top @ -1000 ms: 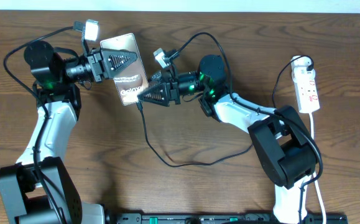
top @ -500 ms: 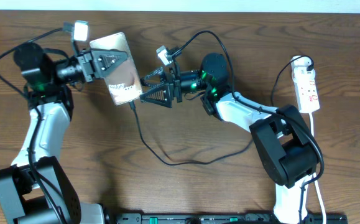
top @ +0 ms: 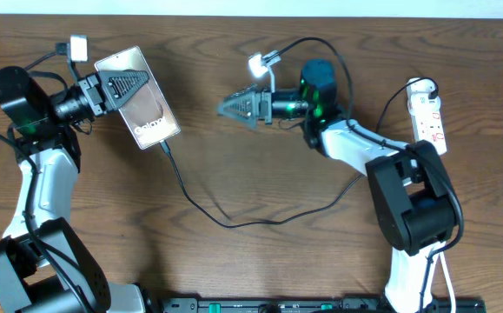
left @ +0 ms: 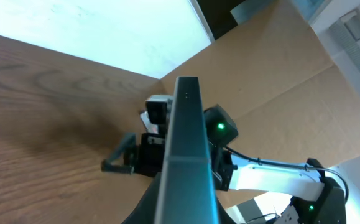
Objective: Plug charger to phone and switch on socket
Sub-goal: 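Open the right gripper and withdraw it from the phone toward the right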
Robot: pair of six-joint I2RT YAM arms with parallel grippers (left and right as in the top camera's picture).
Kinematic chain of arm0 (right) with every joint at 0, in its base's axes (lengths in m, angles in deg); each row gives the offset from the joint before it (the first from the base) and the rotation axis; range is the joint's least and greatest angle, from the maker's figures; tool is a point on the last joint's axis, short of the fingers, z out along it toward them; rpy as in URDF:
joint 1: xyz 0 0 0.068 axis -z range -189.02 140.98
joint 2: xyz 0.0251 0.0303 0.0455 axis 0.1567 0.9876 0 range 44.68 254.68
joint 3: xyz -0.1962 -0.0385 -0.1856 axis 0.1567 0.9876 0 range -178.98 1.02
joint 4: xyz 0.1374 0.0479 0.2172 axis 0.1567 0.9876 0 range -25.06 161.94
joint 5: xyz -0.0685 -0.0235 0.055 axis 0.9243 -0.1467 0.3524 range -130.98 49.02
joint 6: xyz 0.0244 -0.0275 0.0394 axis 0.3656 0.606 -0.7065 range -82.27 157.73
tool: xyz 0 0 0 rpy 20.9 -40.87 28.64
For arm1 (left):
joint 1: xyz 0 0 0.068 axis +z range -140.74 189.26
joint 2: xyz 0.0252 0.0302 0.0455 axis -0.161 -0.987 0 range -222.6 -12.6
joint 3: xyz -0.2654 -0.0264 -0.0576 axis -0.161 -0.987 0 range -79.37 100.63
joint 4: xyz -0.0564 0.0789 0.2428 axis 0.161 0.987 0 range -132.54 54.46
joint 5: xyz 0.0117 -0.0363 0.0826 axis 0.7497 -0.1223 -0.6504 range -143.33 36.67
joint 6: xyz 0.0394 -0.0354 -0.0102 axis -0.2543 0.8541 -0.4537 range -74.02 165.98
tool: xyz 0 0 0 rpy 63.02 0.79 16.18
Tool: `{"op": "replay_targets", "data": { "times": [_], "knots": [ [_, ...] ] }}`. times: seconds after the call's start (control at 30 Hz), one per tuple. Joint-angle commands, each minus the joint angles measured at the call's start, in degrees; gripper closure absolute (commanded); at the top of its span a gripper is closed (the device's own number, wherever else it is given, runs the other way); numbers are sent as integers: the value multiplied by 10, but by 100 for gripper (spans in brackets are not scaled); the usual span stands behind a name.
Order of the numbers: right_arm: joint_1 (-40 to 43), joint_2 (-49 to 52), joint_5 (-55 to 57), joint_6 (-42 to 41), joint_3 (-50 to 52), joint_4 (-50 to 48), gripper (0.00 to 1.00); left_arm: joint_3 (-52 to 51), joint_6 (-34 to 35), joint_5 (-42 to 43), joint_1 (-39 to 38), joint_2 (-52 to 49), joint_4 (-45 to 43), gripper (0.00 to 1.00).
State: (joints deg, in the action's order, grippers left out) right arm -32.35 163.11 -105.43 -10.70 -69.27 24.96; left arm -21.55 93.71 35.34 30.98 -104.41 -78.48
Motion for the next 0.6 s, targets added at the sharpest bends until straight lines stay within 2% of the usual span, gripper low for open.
{"op": "replay_targets", "data": {
  "times": [0.0, 0.23, 0.57],
  "knots": [
    [21, -8, 90, 71, -6, 101, 1, 5, -6, 14, 2, 12, -2, 93],
    [39, -31, 179, 137, -6, 261, 1, -8, -35, 14, 2, 12, -2, 93],
    [33, -173, 365, 249, -6, 508, 1, -77, -82, -11, 2, 11, -2, 92]
  ]
}}
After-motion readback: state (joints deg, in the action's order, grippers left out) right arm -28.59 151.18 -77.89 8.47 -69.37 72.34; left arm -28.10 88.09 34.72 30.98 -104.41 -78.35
